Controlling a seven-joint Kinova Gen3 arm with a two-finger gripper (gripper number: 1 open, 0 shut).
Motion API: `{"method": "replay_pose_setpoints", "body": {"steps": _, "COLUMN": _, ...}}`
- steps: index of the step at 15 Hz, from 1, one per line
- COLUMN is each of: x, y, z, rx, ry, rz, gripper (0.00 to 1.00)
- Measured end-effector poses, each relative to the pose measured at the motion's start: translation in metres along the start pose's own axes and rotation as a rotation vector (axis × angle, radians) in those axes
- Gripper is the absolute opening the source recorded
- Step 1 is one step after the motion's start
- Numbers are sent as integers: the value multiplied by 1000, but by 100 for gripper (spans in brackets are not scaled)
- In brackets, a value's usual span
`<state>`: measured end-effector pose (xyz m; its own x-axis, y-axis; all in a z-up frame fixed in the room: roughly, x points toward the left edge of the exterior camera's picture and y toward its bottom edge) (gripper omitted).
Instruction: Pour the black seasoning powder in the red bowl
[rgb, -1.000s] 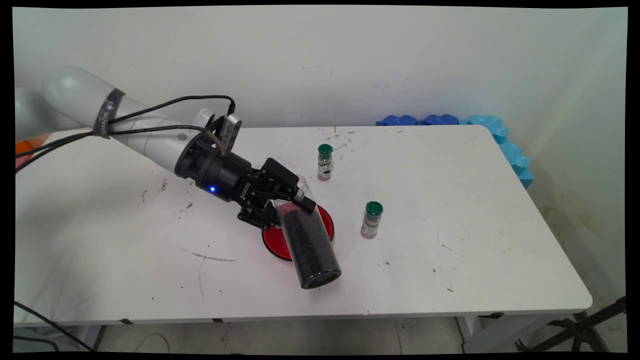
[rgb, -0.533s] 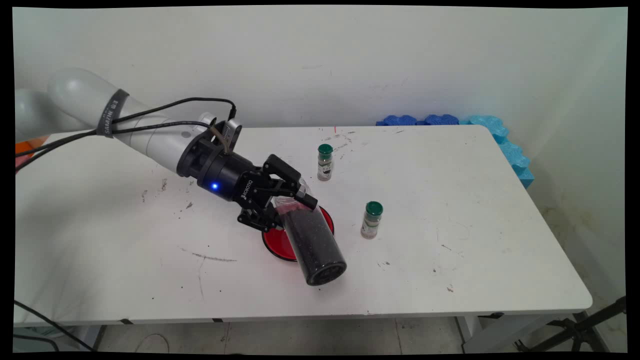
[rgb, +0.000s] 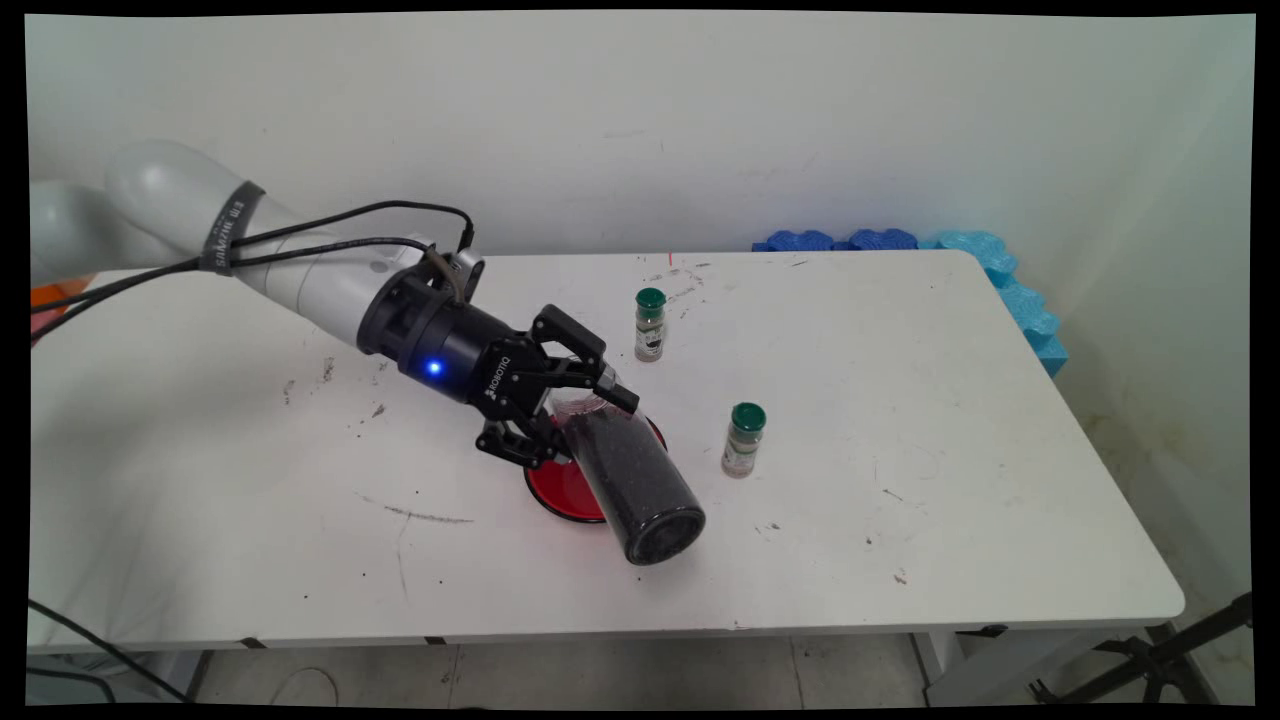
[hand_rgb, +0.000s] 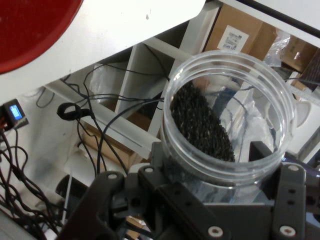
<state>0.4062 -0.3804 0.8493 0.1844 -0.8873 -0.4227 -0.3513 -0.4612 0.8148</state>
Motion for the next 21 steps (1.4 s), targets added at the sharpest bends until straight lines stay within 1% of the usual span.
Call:
{"method": "replay_pose_setpoints", "body": {"steps": 3, "x": 1, "y": -1, "z": 1, "rx": -8, "ry": -6, "rz": -49, "gripper": 0}}
{"method": "replay_pose_setpoints", "body": {"steps": 9, "x": 3, "y": -3, "z": 2, "rx": -38, "ry": -17, "rz": -155, "gripper": 0}}
{"method": "replay_pose_setpoints", "body": {"steps": 14, "x": 6, "y": -2, "z": 4, "rx": -66, "ry": -23, "rz": -227, "gripper": 0}}
{"method": "replay_pose_setpoints", "body": {"steps": 17, "x": 8, "y": -1, "z": 5, "rx": -87, "ry": -25, "rz": -264, "gripper": 0}}
{"method": "replay_pose_setpoints", "body": {"steps": 21, "x": 9, "y": -1, "z": 4, "rx": -104, "ry": -30, "rz": -292, "gripper": 0}}
